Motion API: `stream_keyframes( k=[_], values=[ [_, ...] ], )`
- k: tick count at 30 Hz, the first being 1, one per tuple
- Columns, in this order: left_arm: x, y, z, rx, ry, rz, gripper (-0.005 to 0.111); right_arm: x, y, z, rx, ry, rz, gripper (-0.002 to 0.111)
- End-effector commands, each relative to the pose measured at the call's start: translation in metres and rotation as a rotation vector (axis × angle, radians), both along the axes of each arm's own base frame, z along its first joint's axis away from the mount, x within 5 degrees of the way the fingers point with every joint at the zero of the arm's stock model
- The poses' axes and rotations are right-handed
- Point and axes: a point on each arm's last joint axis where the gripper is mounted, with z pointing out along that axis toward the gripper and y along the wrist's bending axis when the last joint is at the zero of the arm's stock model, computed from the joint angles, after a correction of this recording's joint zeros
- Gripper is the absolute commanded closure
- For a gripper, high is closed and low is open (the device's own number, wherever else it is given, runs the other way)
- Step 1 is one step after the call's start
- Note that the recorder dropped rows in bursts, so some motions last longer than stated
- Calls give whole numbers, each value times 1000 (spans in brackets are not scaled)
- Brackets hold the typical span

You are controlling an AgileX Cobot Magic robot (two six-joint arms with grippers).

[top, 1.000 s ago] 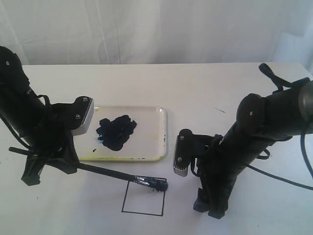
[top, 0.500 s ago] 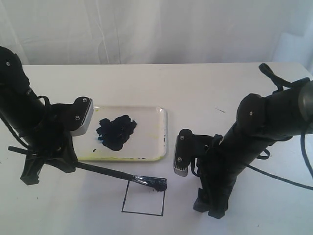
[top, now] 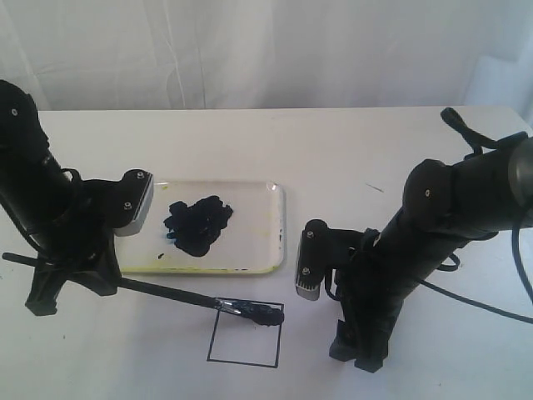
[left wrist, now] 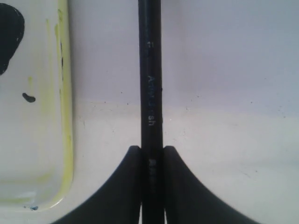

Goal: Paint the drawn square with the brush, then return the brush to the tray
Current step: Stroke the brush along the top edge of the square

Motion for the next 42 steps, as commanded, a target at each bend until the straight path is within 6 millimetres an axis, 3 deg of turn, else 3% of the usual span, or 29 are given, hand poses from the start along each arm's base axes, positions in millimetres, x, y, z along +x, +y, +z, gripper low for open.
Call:
stream_keyframes(
  k=[1, 11, 23, 37, 42],
  values=[
    [-3, 0, -2, 12, 29, 1, 107, 0, 0, -4, -12, -5, 13, 34],
    [1, -9, 10, -66, 49, 54, 107, 1, -1, -4, -19, -10, 3, 34],
    [1, -11, 11, -98, 45, 42, 107, 2, -1, -4, -18, -23, 0, 34],
    [0, -9, 2, -81, 44, 71, 107, 2, -1, -4, -18, -21, -1, 34],
    [2, -2, -7, 13, 62, 79, 107, 2, -1, -4, -18, -21, -1, 34]
  ],
)
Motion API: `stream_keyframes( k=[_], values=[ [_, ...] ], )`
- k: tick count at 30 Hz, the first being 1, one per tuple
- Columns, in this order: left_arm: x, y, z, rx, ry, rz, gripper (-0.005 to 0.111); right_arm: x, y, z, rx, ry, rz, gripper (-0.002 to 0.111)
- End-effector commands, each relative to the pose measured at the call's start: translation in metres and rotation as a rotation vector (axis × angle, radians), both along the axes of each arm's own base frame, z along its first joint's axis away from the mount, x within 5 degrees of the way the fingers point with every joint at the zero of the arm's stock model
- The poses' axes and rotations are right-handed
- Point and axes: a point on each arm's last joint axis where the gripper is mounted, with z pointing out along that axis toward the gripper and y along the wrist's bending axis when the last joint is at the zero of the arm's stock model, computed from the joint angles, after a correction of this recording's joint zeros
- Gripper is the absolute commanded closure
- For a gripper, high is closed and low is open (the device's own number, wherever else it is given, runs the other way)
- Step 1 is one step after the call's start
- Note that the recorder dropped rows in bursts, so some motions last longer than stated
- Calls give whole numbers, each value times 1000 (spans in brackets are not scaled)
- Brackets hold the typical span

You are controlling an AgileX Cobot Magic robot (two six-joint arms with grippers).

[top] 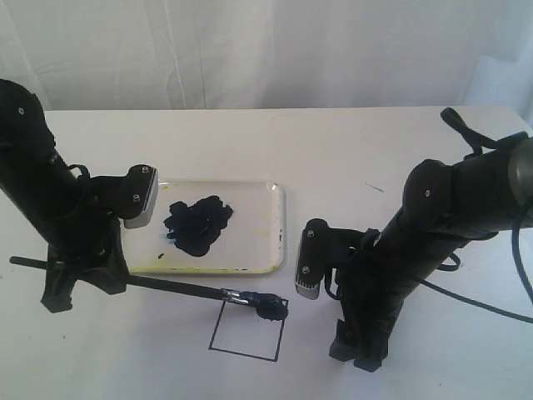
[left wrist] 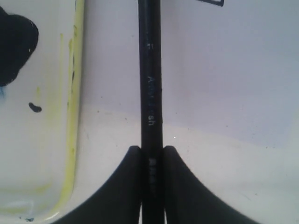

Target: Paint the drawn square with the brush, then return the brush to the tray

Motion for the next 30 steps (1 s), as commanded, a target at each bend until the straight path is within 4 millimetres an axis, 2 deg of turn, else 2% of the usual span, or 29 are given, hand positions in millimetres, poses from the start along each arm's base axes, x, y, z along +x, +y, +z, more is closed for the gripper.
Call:
stream_keyframes(
  k=[1, 7, 30],
  values=[
    [-3, 3, -4, 48, 35, 6, 107, 2, 0, -4, -13, -21, 9, 34],
    [-6, 4, 1, 54, 24, -3, 107, 2, 0, -4, -13, -21, 9, 34],
    [-5, 14, 0, 159, 12, 0, 107, 2, 0, -4, -13, -21, 9, 34]
  ],
)
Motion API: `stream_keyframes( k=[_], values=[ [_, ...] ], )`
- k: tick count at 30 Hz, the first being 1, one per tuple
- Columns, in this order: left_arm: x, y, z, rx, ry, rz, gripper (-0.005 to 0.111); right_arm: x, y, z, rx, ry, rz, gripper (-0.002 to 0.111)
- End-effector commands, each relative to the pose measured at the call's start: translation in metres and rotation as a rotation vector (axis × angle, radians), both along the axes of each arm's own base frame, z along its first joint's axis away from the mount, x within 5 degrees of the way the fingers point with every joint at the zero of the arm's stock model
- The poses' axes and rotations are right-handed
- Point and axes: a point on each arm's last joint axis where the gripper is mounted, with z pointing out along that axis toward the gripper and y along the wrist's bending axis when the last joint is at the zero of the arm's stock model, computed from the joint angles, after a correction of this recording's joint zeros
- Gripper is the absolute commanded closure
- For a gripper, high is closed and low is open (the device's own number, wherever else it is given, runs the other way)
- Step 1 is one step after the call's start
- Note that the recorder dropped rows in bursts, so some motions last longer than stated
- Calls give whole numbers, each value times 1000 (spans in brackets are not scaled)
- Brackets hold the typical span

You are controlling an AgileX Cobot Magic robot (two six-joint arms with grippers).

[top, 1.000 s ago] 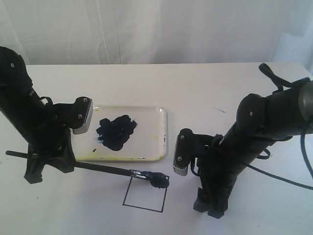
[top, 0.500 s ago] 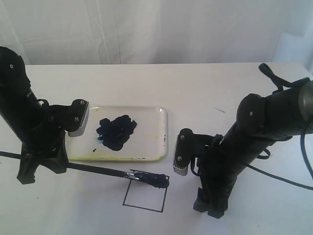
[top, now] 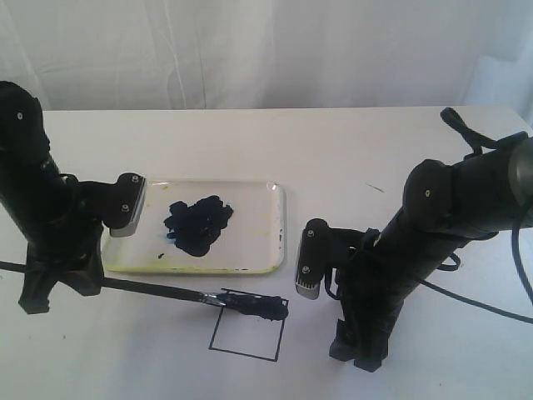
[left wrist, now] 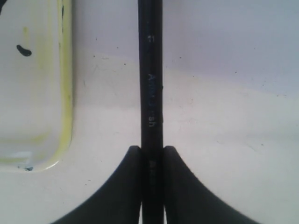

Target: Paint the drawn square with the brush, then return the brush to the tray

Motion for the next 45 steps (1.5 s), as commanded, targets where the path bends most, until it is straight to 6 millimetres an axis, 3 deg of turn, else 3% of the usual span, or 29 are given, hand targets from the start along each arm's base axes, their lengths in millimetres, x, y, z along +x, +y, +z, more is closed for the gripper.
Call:
stream_keyframes(
  k=[1, 15, 36, 45],
  values=[
    [-5, 1, 1, 16, 23, 5, 107, 2, 0, -4, -13, -21, 10, 34],
    [-4, 5, 2, 56, 11, 35, 107, 2, 0, -4, -13, -21, 10, 34],
    [-11, 4, 28, -18, -69, 35, 107, 2, 0, -4, -13, -21, 10, 34],
    [-15, 4, 30, -22, -36, 32, 107, 2, 0, -4, -13, -23, 9, 34]
  ],
)
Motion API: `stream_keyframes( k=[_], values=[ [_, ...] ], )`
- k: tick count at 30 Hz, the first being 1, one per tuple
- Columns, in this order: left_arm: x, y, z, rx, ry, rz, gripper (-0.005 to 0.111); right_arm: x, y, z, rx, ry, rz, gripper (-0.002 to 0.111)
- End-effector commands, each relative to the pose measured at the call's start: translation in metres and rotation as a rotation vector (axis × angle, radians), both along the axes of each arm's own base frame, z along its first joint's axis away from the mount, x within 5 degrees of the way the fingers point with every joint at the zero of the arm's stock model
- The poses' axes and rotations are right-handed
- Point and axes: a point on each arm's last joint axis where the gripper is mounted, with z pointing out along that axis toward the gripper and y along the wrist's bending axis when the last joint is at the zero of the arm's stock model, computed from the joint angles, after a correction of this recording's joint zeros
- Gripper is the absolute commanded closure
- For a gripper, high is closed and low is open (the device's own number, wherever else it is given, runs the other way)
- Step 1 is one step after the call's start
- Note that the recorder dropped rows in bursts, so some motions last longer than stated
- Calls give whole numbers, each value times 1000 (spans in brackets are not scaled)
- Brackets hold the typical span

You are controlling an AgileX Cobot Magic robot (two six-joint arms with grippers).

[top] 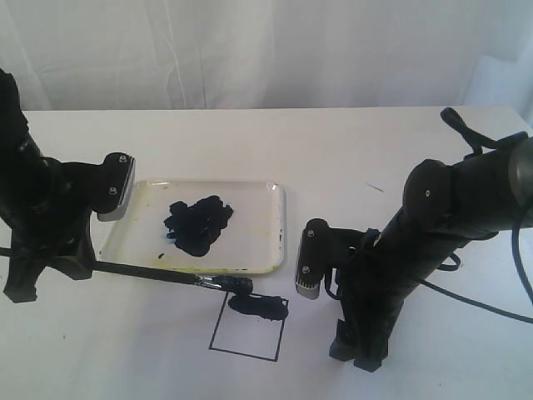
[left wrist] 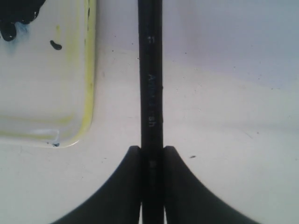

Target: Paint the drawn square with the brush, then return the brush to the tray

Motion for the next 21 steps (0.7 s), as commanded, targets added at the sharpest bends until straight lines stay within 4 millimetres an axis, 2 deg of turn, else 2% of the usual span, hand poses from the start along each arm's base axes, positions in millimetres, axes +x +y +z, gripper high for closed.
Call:
stream_keyframes(
  k=[1, 21],
  values=[
    [-5, -1, 1, -10, 33, 18, 107, 2, 0, -4, -12, -23, 8, 34],
    [-1, 2, -19, 43, 28, 50, 107, 1, 0, -4, -12, -19, 9, 34]
  ],
)
